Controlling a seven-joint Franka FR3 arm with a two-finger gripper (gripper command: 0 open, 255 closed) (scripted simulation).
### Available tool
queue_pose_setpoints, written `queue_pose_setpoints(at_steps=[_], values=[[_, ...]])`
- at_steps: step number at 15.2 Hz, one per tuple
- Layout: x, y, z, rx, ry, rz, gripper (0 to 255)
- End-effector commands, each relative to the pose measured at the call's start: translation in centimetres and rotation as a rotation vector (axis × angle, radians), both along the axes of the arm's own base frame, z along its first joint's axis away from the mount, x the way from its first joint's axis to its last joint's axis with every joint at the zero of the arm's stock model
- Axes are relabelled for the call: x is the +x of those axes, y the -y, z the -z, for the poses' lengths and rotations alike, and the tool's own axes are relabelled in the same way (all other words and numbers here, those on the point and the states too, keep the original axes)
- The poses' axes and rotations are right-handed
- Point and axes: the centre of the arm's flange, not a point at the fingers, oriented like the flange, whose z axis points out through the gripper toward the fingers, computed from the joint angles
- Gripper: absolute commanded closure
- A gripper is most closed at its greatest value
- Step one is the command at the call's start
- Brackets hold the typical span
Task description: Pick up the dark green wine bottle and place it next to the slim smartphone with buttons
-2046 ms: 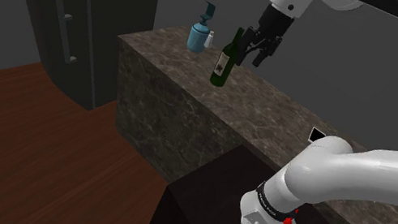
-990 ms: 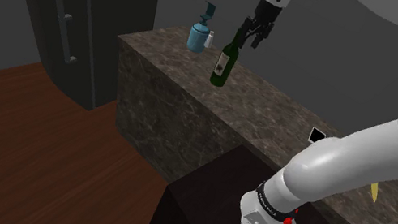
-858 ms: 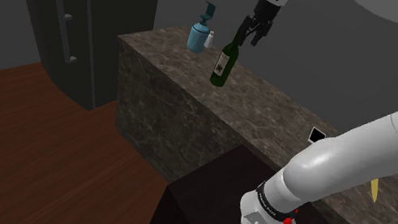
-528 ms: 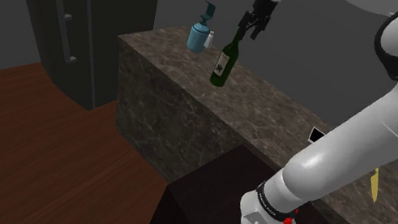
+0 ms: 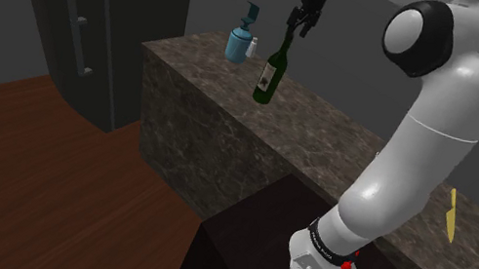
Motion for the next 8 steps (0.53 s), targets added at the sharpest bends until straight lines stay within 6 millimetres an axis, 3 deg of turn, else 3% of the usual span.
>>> queue_pose_setpoints(at_steps=[1,3,8], values=[[1.7,1.8,-0.1,-0.01,0.0,-0.011,0],[3.2,3.2,-0.1,-0.018,0.0,-0.018,0],[3.3,3.2,2.5,-0.018,0.0,-0.018,0]])
